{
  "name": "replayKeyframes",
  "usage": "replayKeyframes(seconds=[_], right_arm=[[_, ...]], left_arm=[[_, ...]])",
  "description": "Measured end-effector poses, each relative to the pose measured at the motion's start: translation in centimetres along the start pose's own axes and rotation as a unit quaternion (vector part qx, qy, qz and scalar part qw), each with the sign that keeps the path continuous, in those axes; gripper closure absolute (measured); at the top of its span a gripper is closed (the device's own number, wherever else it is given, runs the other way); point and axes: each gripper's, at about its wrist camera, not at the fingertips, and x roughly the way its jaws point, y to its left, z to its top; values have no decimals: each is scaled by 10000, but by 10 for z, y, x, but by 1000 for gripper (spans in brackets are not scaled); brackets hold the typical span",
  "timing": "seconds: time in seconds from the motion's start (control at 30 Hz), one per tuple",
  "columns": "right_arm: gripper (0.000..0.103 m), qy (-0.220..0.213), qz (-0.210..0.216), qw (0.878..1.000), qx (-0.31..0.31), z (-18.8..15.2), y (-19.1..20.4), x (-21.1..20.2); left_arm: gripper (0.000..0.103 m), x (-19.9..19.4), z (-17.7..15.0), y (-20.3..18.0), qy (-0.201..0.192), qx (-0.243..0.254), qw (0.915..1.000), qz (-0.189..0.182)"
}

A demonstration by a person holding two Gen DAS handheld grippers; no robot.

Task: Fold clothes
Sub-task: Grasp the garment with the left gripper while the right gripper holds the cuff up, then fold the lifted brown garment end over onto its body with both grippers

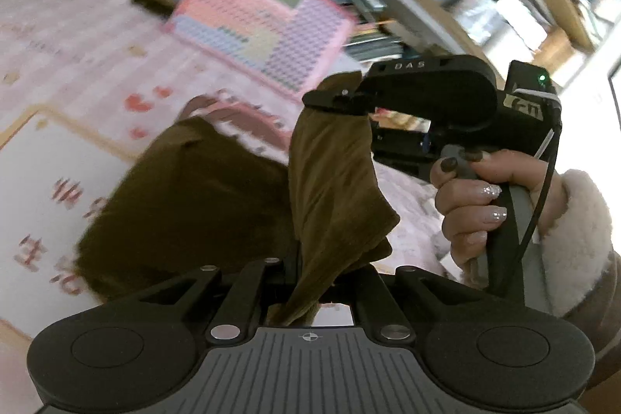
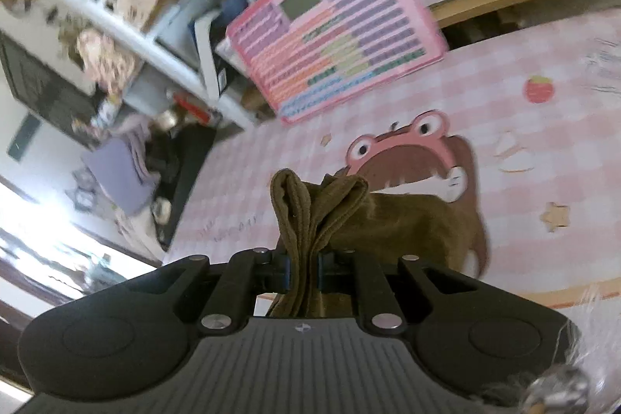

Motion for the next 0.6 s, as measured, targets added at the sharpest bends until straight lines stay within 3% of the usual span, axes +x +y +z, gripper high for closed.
replayKeyframes(seconds=[0.07,0.13,0.2,0.27,0.37,0.6], right_arm=[[85,118,-132,9998,-79,-2,10,22],[71,179,-267,9994,-86,-6,16,40],[66,130,-270,9995,75,-9,18,46],[61,-131,-229,9995,188,-10,19,35],[55,-567,-287,9976,285,-13,18,13],[50,-925,-1831,9787,-47,-78,8,-34]], left_arm=[[94,-1,4,19,147,-181,9997,48],[86,-2,7,35,306,-196,9992,149],[60,-8,9,47,385,-36,9985,396],[48,-17,14,61,357,139,9979,530],[48,-26,24,81,354,354,9974,528],[48,9,69,90,401,523,9975,-246]])
